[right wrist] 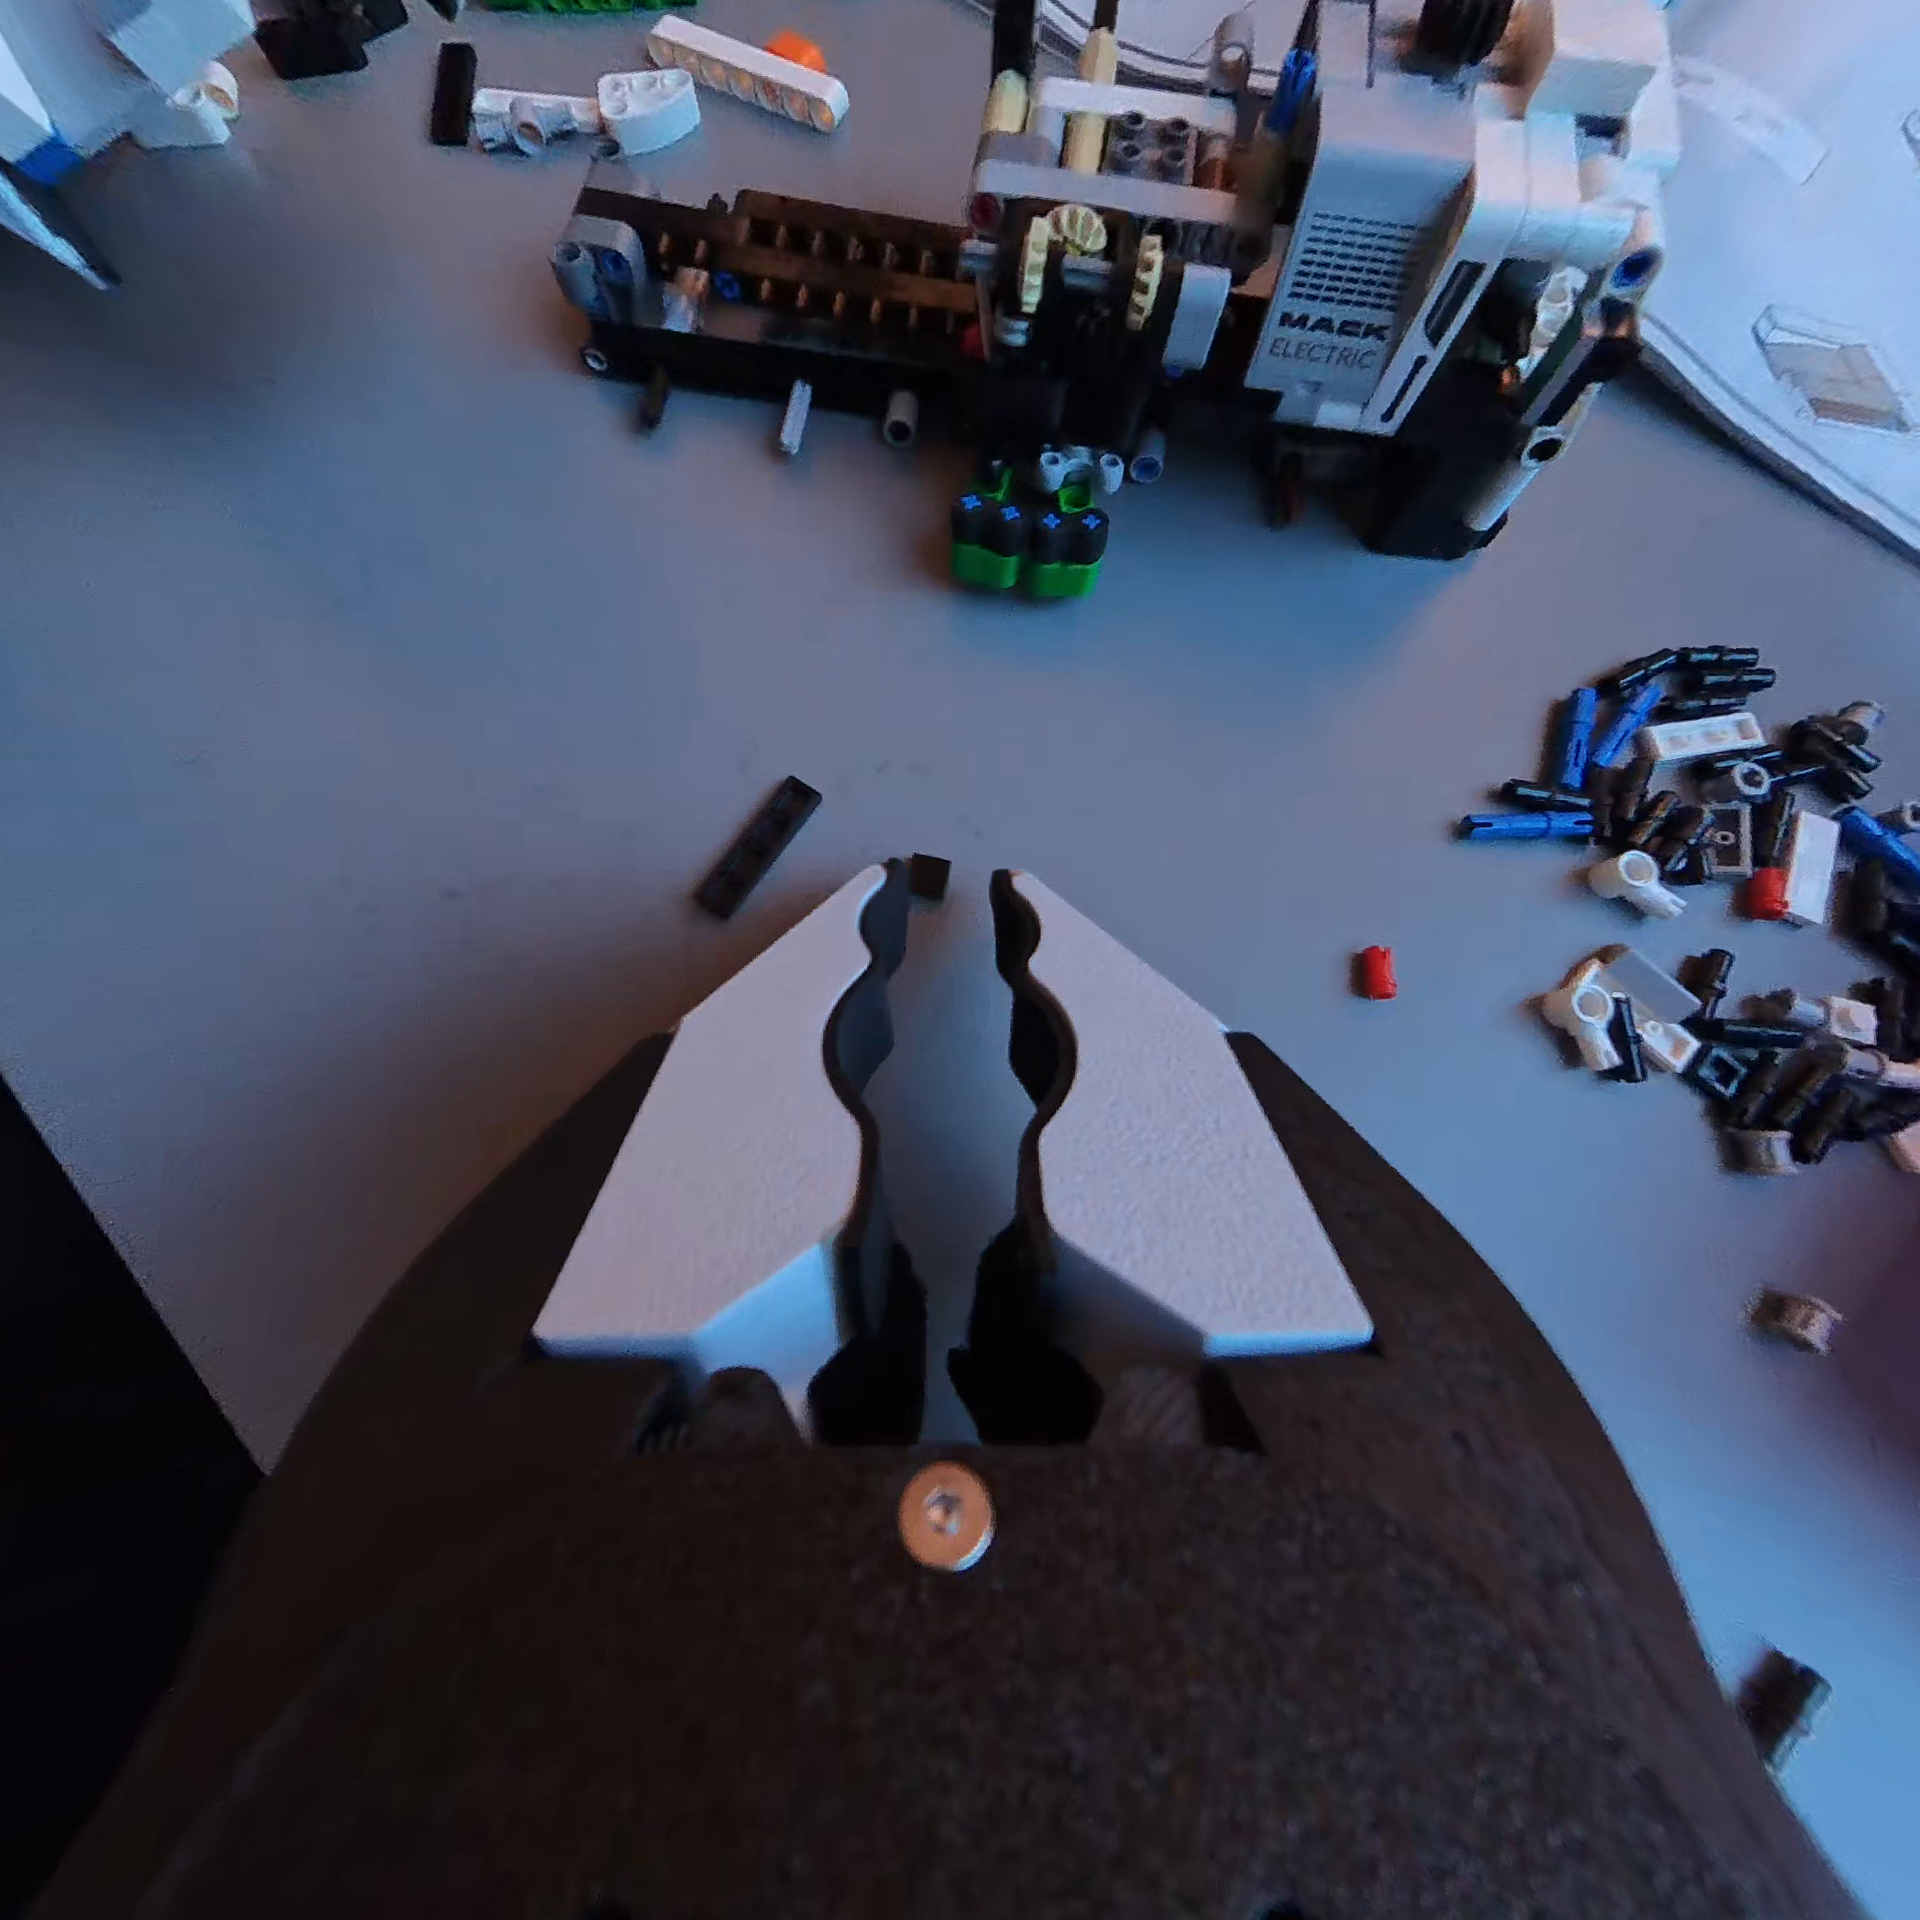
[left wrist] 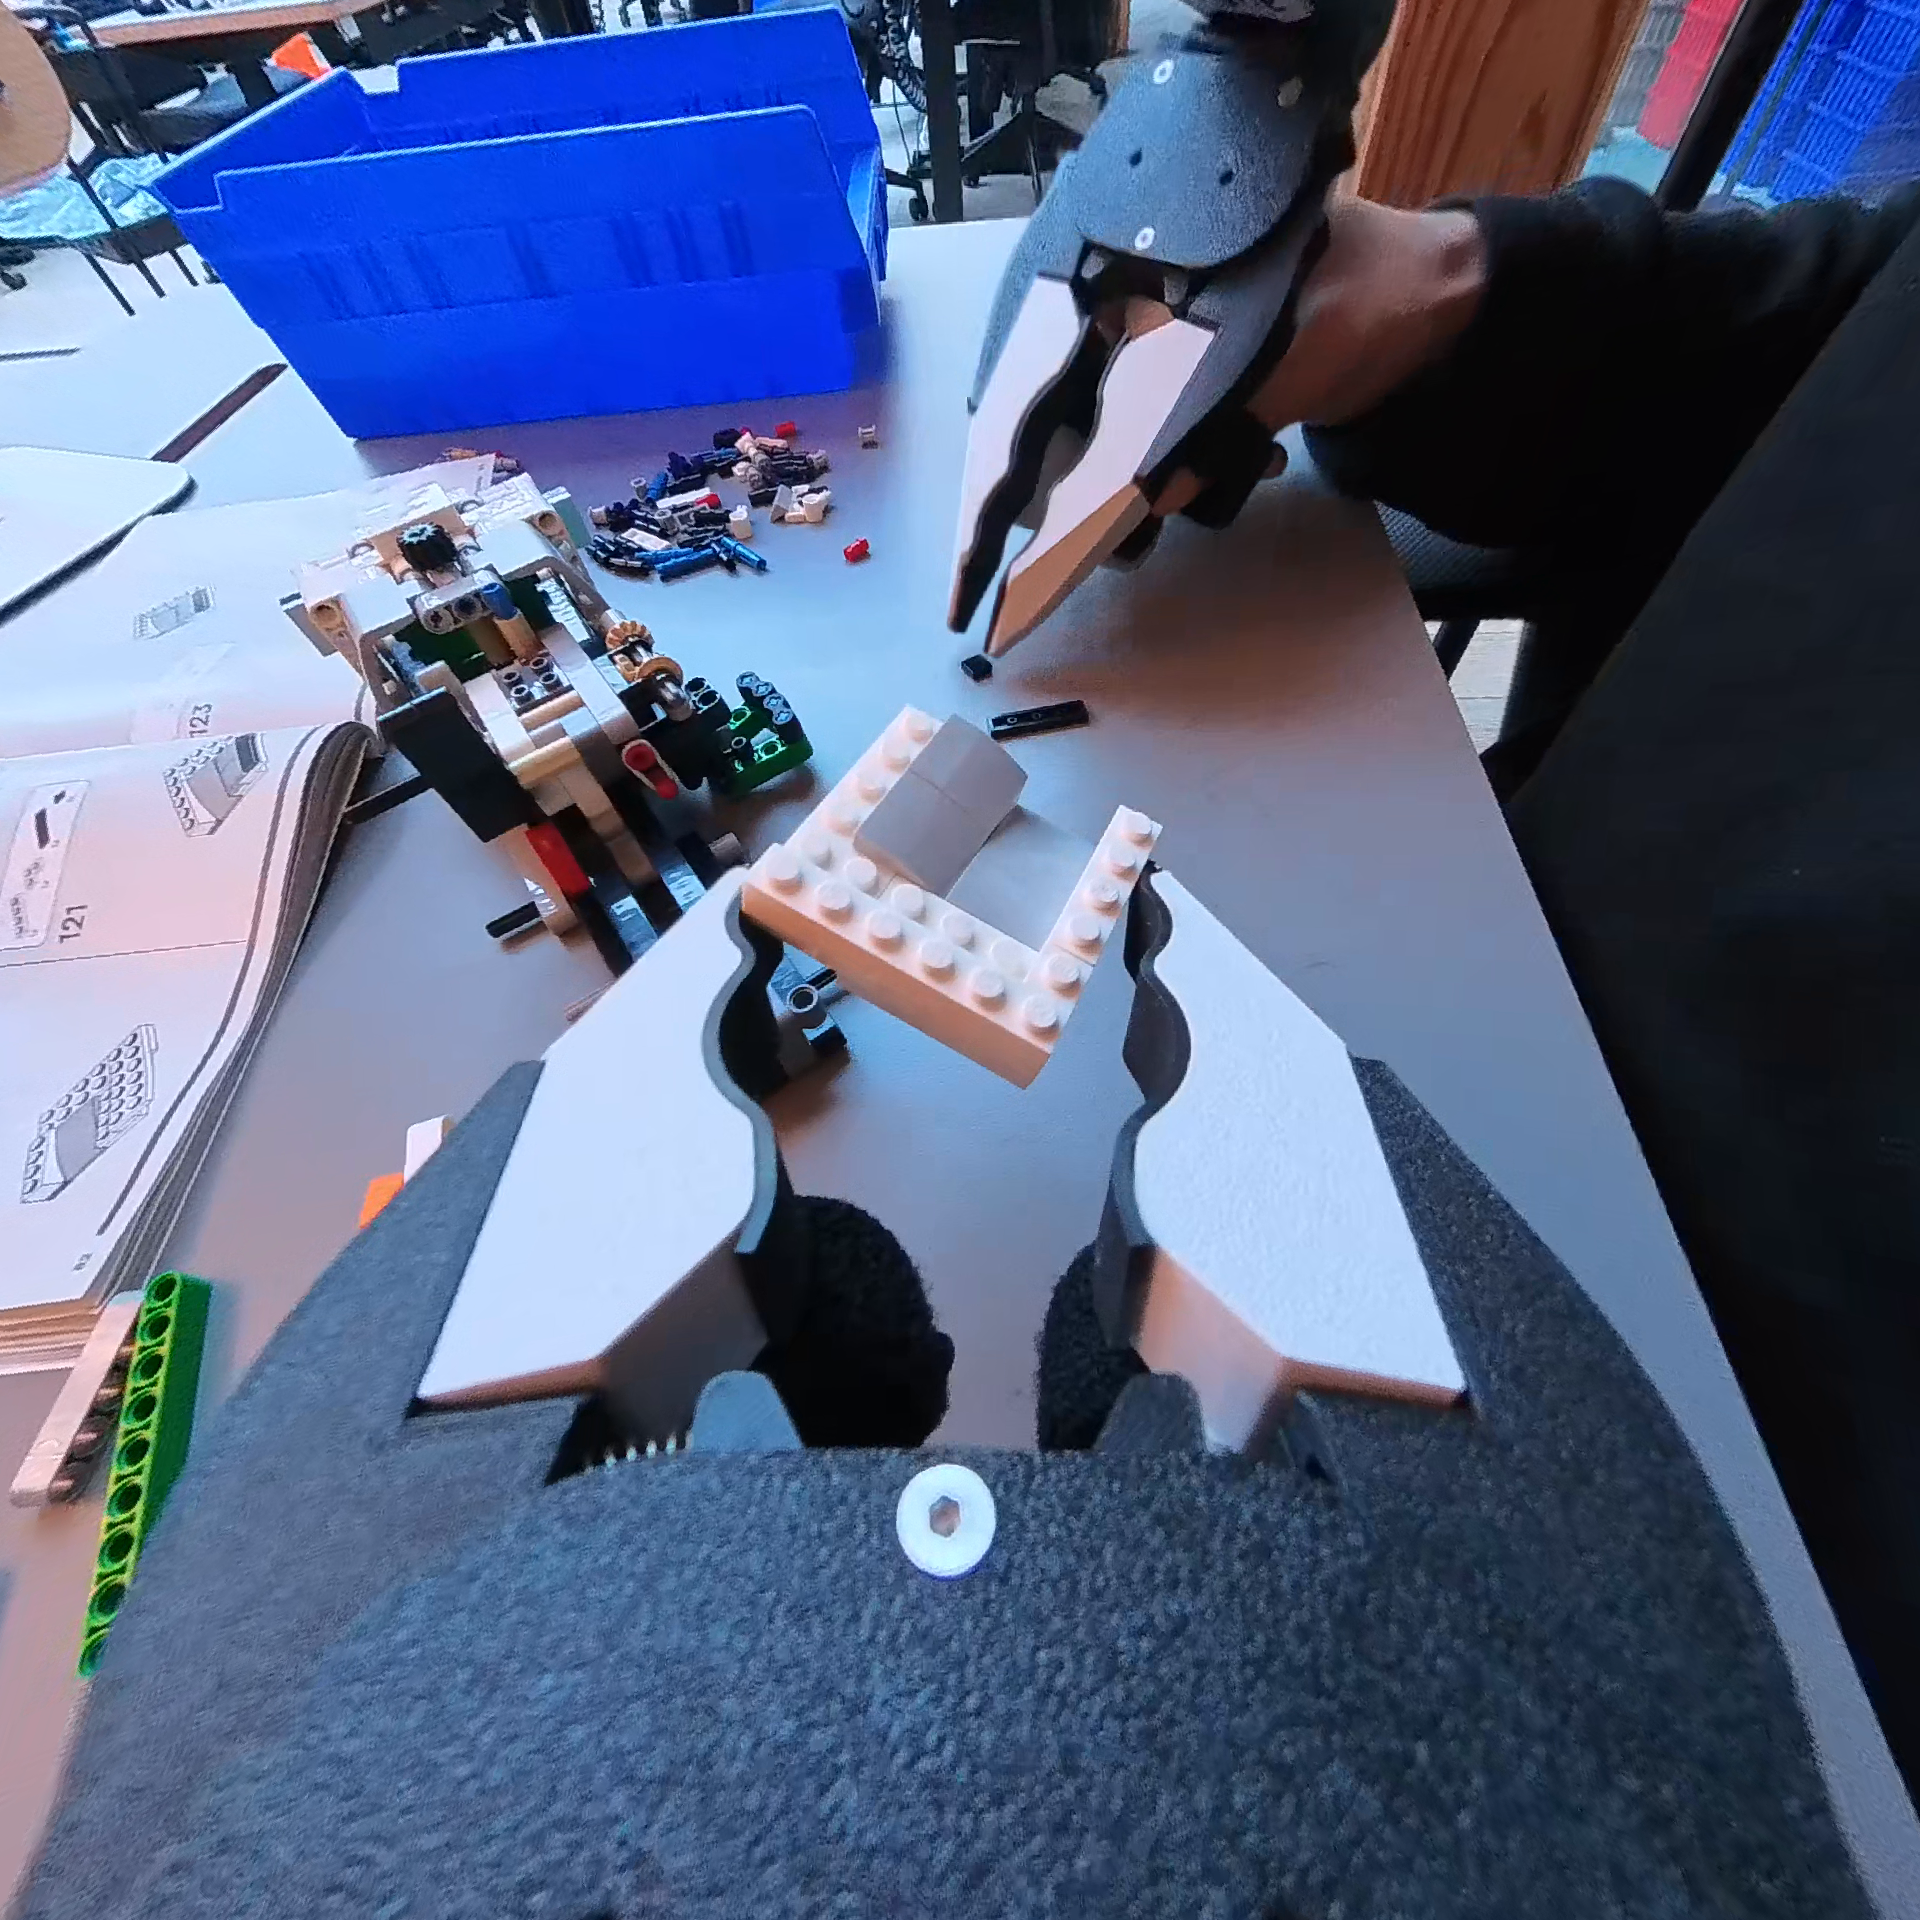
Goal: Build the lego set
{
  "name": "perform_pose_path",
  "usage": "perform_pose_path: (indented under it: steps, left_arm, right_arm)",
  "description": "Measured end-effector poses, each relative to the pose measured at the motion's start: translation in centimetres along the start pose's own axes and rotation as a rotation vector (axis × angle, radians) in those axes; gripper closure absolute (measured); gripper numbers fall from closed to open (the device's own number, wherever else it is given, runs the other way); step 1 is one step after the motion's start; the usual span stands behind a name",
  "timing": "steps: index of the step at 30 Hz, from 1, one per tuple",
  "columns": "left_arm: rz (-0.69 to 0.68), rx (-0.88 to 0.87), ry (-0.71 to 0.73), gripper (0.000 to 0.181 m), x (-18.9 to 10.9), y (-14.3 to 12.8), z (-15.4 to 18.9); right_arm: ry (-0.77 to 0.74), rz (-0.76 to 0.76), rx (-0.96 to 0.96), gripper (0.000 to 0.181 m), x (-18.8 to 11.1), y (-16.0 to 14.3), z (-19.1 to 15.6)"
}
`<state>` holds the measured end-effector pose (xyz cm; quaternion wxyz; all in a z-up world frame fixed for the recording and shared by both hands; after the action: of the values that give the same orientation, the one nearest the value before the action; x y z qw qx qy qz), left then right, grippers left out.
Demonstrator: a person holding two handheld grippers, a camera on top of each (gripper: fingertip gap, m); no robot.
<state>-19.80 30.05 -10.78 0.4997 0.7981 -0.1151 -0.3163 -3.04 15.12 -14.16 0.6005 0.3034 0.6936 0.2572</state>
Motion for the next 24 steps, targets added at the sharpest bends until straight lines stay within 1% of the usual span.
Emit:
perform_pose_path:
  steps: [8, 12, 18, 19, 21, 24]
  left_arm:
    - [-0.016, -0.009, 0.006, 0.116, 0.1, -0.3, -0.2]
    - [-0.012, -0.030, 0.000, 0.117, 0.0, -0.3, -0.3]
    - [-0.011, -0.052, -0.023, 0.117, 0.1, -0.2, -0.1]
    - [-0.009, -0.056, -0.029, 0.117, 0.1, -0.2, -0.1]
    - [-0.011, -0.061, -0.037, 0.117, 0.1, -0.2, 0.0]
    - [-0.021, -0.056, -0.043, 0.117, 0.3, -0.2, 0.2]
  right_arm:
    - [0.028, -0.014, 0.016, 0.167, 0.9, -0.1, -0.4]
    - [0.002, -0.013, -0.014, 0.174, 0.8, -0.2, -0.4]
    - [-0.009, -0.015, -0.020, 0.175, 0.8, -0.1, -0.4]
    - [-0.003, -0.008, -0.022, 0.175, 0.7, 0.2, -0.5]
    - [0.040, 0.060, -0.033, 0.175, 0.1, 2.1, -1.5]
    - [0.180, 0.183, -0.098, 0.175, -0.7, 6.5, -5.2]
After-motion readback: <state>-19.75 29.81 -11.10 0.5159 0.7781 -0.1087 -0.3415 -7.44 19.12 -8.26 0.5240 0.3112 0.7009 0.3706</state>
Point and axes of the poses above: each gripper's, where its closed fingertips meet, x out along the fingers, y out of its top, z = x × y across the jaws, the point moved 6 cm from there along -x, back along the fingers, and after that the axes turned 14 degrees about x, right-handed, at the moved point
